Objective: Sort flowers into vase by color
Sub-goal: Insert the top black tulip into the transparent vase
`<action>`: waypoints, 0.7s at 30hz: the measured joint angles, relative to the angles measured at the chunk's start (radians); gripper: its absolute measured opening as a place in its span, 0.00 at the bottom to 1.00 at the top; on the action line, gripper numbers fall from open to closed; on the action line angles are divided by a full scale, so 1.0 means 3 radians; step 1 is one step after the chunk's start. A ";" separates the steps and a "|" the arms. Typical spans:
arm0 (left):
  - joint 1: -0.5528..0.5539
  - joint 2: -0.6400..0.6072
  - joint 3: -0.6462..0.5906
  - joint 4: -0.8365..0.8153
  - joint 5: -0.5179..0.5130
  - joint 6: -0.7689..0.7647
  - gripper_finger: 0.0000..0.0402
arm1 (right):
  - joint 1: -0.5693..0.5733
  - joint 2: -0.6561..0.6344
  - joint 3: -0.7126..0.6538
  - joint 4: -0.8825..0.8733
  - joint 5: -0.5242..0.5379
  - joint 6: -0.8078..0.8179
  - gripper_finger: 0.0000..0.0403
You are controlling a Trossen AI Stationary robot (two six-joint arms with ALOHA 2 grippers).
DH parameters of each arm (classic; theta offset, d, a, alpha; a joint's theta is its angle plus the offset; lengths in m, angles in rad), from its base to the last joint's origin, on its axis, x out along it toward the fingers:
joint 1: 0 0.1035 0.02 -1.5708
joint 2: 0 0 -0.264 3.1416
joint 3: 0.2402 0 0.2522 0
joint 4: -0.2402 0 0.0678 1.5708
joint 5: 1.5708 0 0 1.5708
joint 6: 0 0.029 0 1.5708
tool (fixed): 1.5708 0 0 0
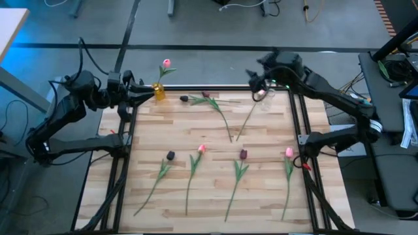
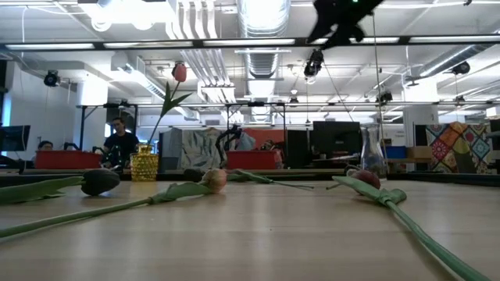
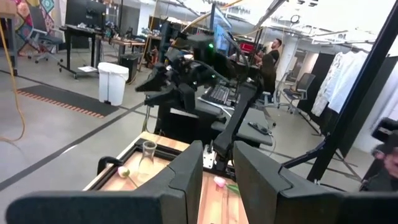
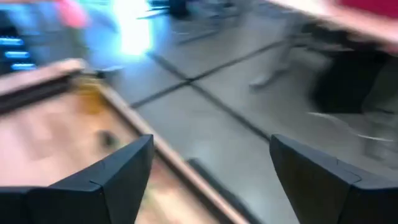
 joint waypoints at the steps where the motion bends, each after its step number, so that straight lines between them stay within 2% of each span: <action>1: 0.0000 0.0003 -0.0008 0.0004 0.0000 0.0000 0.19 | 0.0008 0.0125 0.0124 -0.0023 -0.0201 0.0029 0.75; 5: 0.0000 0.0025 -0.0015 0.0004 0.0000 -0.0001 0.19 | -0.0002 0.0731 0.0677 -0.0394 -0.1039 0.0073 0.64; 8: 0.0000 0.0037 -0.0017 0.0000 -0.0001 -0.0011 0.19 | -0.0040 0.1227 0.1090 -0.0942 -0.1387 -0.0089 0.56; 13: 0.0001 0.0038 -0.0017 -0.0014 0.0000 -0.0019 0.19 | -0.0106 0.2028 0.1691 -0.1741 -0.1501 -0.0465 0.48; 21: 0.0001 0.0031 -0.0018 -0.0017 -0.0001 -0.0052 0.19 | -0.0134 0.3100 0.2620 -0.2323 -0.1475 -0.0984 0.50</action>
